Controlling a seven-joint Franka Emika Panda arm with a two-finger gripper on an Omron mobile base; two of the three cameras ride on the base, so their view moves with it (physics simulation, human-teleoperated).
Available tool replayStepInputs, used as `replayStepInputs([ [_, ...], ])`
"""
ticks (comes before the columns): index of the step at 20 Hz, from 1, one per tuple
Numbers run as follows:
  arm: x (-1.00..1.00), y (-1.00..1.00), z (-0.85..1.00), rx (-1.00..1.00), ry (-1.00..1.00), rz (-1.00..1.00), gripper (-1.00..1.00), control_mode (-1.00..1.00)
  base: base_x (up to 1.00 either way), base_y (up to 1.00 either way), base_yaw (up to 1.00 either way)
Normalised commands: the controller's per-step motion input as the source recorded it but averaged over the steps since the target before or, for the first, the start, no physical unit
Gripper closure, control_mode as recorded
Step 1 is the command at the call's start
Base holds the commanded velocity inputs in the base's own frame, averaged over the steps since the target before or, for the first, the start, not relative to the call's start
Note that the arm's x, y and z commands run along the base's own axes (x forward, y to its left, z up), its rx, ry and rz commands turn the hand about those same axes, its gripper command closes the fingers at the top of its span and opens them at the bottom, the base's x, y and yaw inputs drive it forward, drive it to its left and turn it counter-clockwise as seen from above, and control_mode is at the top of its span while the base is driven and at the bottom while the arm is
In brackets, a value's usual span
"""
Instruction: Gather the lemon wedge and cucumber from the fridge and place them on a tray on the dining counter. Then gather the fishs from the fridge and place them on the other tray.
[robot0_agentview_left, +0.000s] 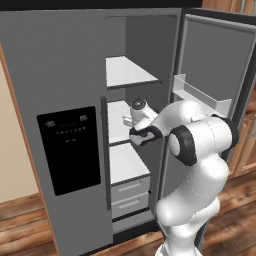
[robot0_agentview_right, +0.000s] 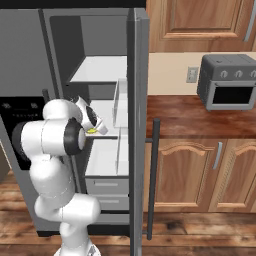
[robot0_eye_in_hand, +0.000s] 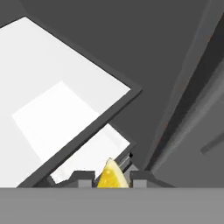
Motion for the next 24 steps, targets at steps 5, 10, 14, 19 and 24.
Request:
replayStepInputs([
  [5,-0.94,-0.13,0.52,0.00,-0.01,0.00,1.00,-1.00,0.00,0.00,0.00],
  [10,-0.99,-0.12,0.50,0.00,-0.04,0.00,1.00,-1.00,0.00,0.00,0.00],
  [14,-0.78,-0.02,0.34,0.00,-0.04,0.00,1.00,-1.00,0.00,0.00,0.00],
  [19,-0.67,0.00,0.13,0.00,-0.02,0.00,1.00,-1.00,0.00,0.00,0.00],
  [24,-0.44,0.00,0.01,0.00,-0.01,0.00,1.00,1.00,-0.36,0.00,0.00],
])
